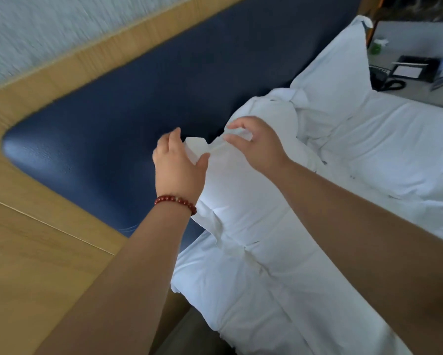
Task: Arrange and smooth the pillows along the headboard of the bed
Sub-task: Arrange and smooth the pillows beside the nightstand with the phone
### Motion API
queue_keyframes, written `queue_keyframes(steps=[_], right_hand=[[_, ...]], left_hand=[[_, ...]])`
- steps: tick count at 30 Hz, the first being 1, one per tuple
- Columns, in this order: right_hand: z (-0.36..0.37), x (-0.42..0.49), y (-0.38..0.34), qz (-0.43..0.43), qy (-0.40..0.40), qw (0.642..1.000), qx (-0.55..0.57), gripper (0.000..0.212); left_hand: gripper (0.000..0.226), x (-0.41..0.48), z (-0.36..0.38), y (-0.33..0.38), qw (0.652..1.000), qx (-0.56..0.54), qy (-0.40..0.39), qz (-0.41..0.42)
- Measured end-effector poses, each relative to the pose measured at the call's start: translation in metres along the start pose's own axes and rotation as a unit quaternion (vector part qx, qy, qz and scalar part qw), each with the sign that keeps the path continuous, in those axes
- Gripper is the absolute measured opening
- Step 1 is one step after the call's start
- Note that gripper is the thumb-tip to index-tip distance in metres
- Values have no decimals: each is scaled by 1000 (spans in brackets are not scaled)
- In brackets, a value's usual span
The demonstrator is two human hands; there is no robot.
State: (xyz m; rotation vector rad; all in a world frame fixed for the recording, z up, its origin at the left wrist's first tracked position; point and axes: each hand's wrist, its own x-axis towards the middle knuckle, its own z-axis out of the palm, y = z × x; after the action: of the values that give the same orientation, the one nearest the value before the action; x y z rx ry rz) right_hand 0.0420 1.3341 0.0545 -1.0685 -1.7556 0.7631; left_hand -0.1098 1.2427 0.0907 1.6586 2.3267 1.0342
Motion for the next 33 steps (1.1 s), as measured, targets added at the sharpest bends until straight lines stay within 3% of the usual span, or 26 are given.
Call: queue_keyframes(steps=[4, 7, 9, 12, 18, 21, 25, 28, 33], right_hand=[[-1, 42, 18, -44, -74, 992, -88, 33], [-5, 63, 31, -51, -145, 972, -180, 31], [-7, 75, 39, -45, -172, 955, -240, 27], [-13, 90, 44, -23, -173, 951, -254, 30], [-27, 110, 48, -7, -247, 923, -294, 44], [-29, 118, 48, -3, -227, 937, -267, 36], [-43, 125, 49, -33, -116, 981, -153, 29], [-55, 125, 65, 7, -134, 981, -142, 31], [-54, 136, 73, -24, -106, 975, -195, 41]], left_hand=[[58, 5, 4, -2, 997, 17, -34, -71], [16, 7, 5, -6, 997, -3, -12, -76], [24, 8, 4, -10, 998, -31, 16, -62], [24, 6, -1, -11, 988, -105, 30, -109], [56, -1, -2, -5, 968, -185, 63, -155], [53, -1, -1, -5, 964, -192, 80, -166], [44, 2, 0, -13, 964, -161, 97, -188], [19, 6, -3, -12, 970, -159, 65, -169], [12, 19, 2, 0, 982, -118, -4, -148]])
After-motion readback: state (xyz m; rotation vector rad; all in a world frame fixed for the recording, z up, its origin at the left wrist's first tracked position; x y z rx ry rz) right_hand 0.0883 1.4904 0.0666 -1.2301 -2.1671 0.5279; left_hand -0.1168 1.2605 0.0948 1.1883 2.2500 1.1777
